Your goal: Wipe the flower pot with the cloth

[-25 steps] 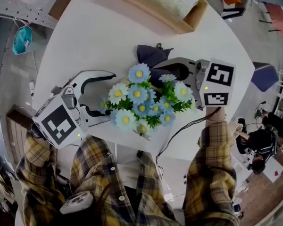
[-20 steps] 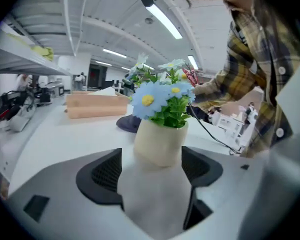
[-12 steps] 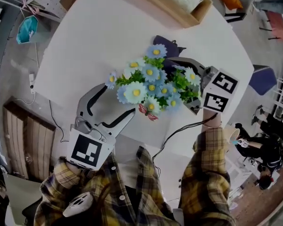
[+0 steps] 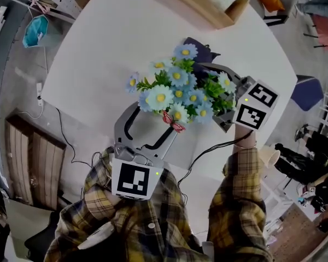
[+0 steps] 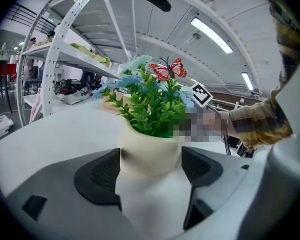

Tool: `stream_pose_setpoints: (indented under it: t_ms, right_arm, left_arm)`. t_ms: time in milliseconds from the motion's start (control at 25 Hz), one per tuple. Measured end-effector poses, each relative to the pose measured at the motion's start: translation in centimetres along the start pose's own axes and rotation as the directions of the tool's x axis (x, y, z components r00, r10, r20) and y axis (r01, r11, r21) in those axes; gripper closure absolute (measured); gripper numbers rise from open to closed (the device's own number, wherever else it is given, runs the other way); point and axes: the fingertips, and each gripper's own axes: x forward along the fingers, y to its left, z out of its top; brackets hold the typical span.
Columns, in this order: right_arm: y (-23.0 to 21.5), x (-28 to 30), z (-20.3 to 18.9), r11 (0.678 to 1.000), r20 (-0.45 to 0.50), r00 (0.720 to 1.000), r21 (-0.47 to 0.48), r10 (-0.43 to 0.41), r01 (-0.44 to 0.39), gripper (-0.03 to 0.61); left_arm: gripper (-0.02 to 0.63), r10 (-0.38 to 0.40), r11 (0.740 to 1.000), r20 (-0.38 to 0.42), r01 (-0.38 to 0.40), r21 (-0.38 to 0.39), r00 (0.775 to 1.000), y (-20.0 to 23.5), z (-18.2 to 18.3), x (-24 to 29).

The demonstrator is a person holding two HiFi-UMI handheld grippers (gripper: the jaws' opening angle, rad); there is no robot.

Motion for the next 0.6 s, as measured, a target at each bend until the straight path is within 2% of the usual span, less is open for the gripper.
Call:
stream_pose_setpoints:
  t_ms: [160,360,480,600]
  right_arm:
    - [-0.03,-0.01,-0.06,1.0,0.018,1.0,0.016,-0.018,0.017,0.563]
    - [-0.18,-0.35,-0.08,0.995,0.069,0.995,0.076,-0.066,0.061,0.563]
    - [0.06,-0.42,-0.4,0.996,0.059,0.997,0.078,-0.058,0.053,0.563]
    - [0.36,-0.79,-0.9,0.998,0.022,1.0,0.063,-0.019,0.017,0.563]
  left_arm:
    - [0.241,0.035,0.998,0.041,-0.033,-0.05,0.999,-0.01,0.42,0.23]
    - [0.235,0.025,0.999,0.065,-0.023,-0.023,0.998,0.12,0.7,0.3]
    - [0.235,-0.044,0.999,0.069,0.043,0.019,0.997,0.4,0.81,0.21]
    - [0.235,-0.17,0.981,0.035,0.166,0.103,0.985,0.56,1.08,0.37]
